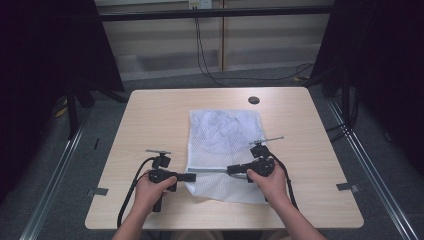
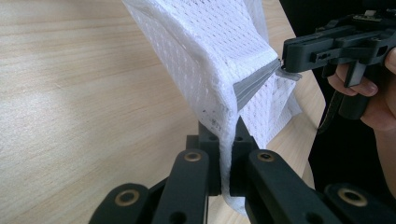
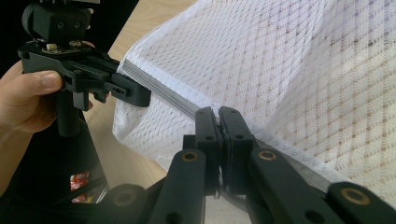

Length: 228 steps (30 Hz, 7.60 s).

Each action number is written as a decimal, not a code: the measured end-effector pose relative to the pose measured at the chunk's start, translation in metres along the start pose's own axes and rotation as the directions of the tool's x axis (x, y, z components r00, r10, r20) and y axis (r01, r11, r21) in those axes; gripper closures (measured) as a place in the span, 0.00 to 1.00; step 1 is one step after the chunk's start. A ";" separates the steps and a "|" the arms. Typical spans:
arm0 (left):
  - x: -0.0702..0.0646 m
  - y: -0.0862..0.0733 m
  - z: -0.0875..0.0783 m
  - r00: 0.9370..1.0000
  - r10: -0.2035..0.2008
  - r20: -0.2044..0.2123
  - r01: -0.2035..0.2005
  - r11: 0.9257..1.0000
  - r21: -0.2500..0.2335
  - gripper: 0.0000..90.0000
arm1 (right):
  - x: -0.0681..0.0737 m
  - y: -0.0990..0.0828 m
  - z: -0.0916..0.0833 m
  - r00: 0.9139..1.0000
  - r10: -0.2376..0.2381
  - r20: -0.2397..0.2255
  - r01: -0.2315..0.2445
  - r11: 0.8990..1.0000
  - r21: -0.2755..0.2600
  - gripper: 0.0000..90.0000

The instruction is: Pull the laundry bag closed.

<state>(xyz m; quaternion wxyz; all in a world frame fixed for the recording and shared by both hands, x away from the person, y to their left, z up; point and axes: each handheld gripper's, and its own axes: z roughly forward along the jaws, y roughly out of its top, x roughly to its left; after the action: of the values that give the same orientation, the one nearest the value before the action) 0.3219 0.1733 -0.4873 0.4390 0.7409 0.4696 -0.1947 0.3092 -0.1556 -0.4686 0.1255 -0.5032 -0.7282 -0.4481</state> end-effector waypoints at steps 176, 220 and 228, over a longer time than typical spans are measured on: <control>0.010 0.006 -0.013 0.999 -0.027 -0.024 0.027 0.999 -0.033 0.98 | -0.053 -0.018 -0.069 0.987 0.121 0.102 -0.112 0.990 -0.086 0.97; 0.010 0.006 -0.016 0.999 -0.036 -0.030 0.035 0.999 -0.032 0.98 | -0.061 -0.024 -0.084 0.978 0.149 0.149 -0.133 0.985 -0.114 0.97; 0.008 0.004 -0.015 0.999 0.012 -0.039 -0.013 0.999 -0.031 0.88 | -0.061 -0.024 -0.086 0.978 0.142 0.154 -0.127 0.987 -0.101 0.96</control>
<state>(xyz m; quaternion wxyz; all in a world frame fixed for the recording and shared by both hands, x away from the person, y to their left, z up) 0.3277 0.1895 -0.4825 0.4426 0.7403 0.4765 -0.1701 0.2940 -0.2628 -0.4706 0.0734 -0.5909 -0.6791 -0.4293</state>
